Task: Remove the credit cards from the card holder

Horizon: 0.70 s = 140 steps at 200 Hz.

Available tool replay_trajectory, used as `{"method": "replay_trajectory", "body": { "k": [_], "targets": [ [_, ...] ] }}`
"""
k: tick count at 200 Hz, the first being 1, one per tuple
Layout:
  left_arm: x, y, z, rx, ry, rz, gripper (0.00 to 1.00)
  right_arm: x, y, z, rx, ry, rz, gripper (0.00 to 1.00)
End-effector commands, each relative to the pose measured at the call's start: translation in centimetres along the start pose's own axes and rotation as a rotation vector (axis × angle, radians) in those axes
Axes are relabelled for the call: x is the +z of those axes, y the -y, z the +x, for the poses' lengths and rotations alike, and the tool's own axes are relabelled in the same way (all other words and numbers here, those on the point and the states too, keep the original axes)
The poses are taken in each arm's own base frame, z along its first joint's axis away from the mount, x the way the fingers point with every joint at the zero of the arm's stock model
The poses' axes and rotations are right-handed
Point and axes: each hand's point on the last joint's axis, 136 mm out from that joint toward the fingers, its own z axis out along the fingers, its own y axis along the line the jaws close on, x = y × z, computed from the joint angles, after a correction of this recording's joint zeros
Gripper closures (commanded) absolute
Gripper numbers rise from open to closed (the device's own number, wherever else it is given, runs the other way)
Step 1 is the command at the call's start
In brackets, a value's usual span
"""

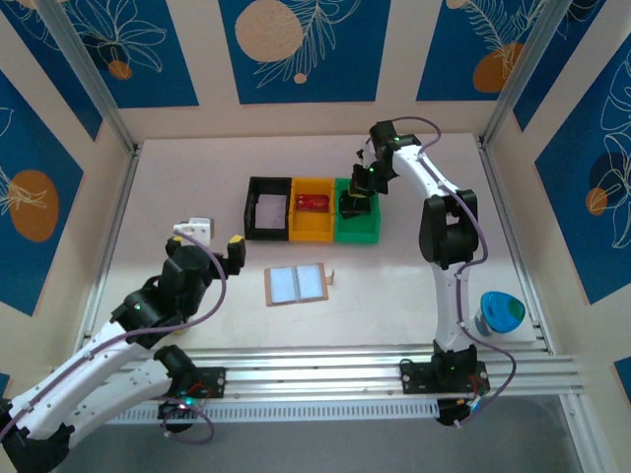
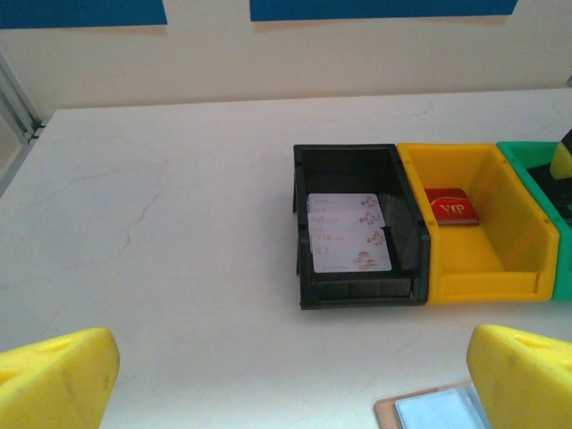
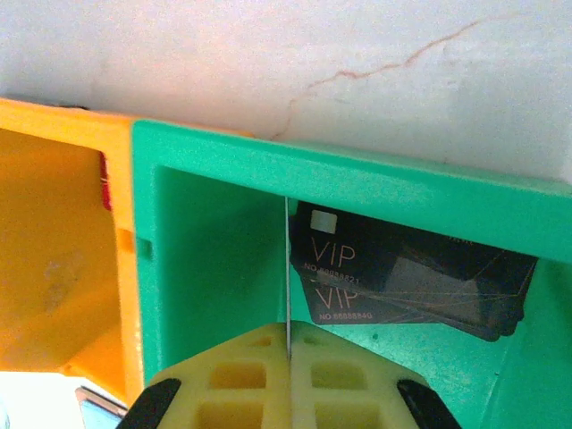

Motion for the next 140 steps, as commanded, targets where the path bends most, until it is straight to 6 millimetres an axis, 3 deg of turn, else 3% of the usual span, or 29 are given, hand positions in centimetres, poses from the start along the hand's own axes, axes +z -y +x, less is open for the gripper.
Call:
{"method": "replay_trajectory", "body": {
  "k": [1, 42, 61, 70, 107, 123, 140],
  "targets": [
    [0.1, -0.6, -0.1, 0.01, 0.012, -0.03, 0.0, 0.5, 0.3, 0.6, -0.007, -0.051, 0.028, 0.95],
    [0.1, -0.7, 0.0, 0.01, 0.01, -0.034, 0.0, 0.0, -0.4, 0.2, -0.032, -0.04, 0.049, 0.77],
    [0.1, -0.9, -0.1, 0.009, 0.013, -0.041, 0.0, -1.4, -1.1, -0.5, -0.051, 0.0, 0.066, 0.69],
    [0.2, -0.8, 0.0, 0.009, 0.013, -0.041, 0.0, -2.4, -1.3, -0.9, -0.061, 0.026, 0.085, 0.59],
    [0.6, -1.3, 0.3, 0.021, 0.008, -0.08, 0.0, -8.3, -2.9, -3.2, -0.107, 0.183, 0.159, 0.39],
    [0.9, -1.5, 0.6, 0.024, 0.008, -0.099, 0.0, -11.4, -4.2, -4.0, -0.143, 0.251, 0.167, 0.23],
    [1.4, -1.9, 1.0, 0.028, 0.001, -0.128, 0.0, -14.5, -5.8, -4.2, -0.203, 0.329, 0.202, 0.15]
  ]
}}
